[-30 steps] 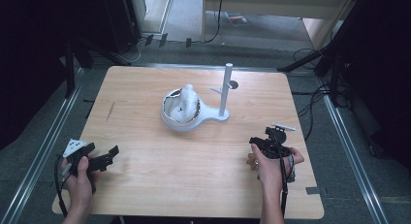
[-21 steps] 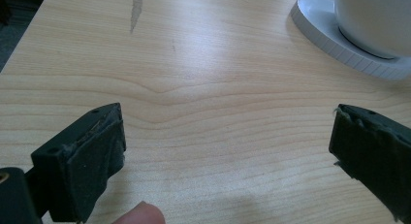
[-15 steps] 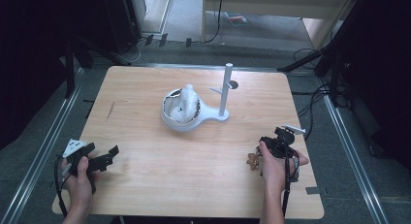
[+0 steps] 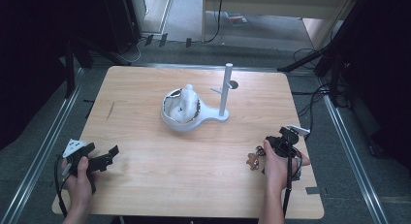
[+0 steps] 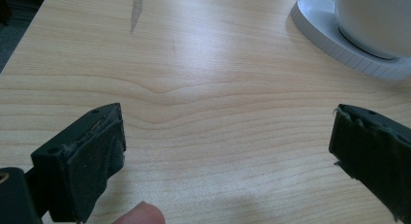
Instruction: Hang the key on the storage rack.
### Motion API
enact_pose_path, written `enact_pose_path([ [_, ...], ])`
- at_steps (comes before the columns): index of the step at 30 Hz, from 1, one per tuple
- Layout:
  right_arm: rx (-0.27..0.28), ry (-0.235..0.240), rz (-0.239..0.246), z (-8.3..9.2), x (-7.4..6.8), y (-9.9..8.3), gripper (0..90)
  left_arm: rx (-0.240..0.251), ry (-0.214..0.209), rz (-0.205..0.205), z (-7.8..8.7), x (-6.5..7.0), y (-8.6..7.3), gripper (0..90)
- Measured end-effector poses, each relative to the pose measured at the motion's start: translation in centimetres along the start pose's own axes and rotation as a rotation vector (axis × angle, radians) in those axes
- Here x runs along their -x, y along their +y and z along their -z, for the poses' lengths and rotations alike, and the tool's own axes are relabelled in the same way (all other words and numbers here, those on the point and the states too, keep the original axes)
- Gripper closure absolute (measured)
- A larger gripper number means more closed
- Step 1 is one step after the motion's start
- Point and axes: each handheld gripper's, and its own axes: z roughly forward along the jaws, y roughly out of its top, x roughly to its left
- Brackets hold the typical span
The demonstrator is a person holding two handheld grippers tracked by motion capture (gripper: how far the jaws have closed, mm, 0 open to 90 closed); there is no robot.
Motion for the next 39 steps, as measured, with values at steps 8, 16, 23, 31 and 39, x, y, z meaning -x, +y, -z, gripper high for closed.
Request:
enact_pose_path([
  [8, 0.006, -0.014, -0.071, -0.3, 1.2, 0.8, 45.4, 0.0, 0.0, 0.0, 0.0, 0.0, 0.0, 0.5],
  [16, 0.017, -0.015, -0.067, -0.5, 1.4, 1.0, 44.1, -0.001, 0.0, -0.001, 0.0, 0.0, 0.0, 0.5],
  [23, 0.044, -0.025, -0.09, 0.2, 2.4, 1.4, 48.6, -0.001, -0.002, -0.001, 0.0, 0.0, 0.0, 0.5],
  [31, 0.018, -0.066, -0.111, -0.2, 4.1, 1.9, 59.7, -0.002, 0.001, -0.002, 0.0, 0.0, 0.0, 0.5],
  [39, 0.015, -0.059, -0.105, -0.8, 4.2, 2.1, 71.4, -0.004, 0.001, -0.002, 0.0, 0.0, 0.0, 0.5],
])
